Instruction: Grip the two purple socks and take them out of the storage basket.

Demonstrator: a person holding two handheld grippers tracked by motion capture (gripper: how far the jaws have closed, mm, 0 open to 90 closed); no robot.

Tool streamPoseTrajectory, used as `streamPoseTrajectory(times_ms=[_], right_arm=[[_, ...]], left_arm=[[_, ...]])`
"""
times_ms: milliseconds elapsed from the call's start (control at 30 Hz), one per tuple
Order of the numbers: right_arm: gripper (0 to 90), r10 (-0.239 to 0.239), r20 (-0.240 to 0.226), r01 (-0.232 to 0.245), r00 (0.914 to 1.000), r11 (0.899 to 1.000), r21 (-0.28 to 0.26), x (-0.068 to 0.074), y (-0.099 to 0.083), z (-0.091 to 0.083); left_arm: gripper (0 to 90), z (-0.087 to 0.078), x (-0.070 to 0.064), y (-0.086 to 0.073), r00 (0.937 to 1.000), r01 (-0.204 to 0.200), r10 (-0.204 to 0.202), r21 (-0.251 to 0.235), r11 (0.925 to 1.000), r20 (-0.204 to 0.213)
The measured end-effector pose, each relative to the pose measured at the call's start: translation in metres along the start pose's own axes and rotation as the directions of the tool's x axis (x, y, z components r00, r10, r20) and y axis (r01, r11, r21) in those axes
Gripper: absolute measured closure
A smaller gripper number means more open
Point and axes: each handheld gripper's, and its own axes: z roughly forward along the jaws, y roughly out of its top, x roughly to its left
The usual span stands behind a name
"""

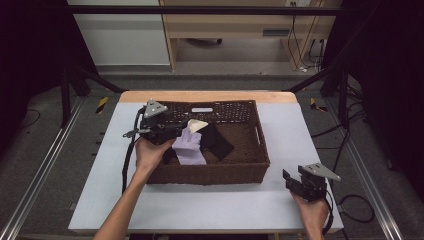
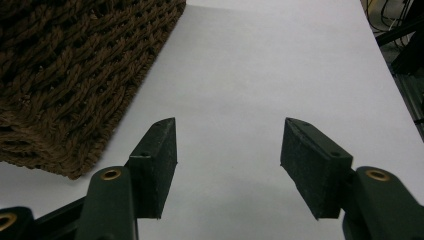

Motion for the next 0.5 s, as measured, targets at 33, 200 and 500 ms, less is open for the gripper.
streamPoseTrajectory(times_ms=[33, 200, 500], right_arm=[[39.7, 0.000, 0.000, 0.000, 1.0000, 1.000, 0.001, 0.000, 0.000, 0.000], [39.6, -0.002, 0.001, 0.002, 1.0000, 1.000, 0.004, 0.000, 0.000, 0.001], [39.4, -0.001, 0.001, 0.001, 1.0000, 1.000, 0.007, -0.001, 0.000, 0.002]], left_arm=[[37.9, 0.003, 0.000, 0.000, 1.0000, 0.006, -0.006, -0.001, 1.0000, 0.004], [37.0, 0.011, -0.001, -0.003, 0.9997, 0.004, -0.004, 0.029, 0.9996, 0.023], [31.5, 0.030, -0.008, -0.012, 0.9986, -0.044, 0.041, 0.112, 0.9927, 0.035]])
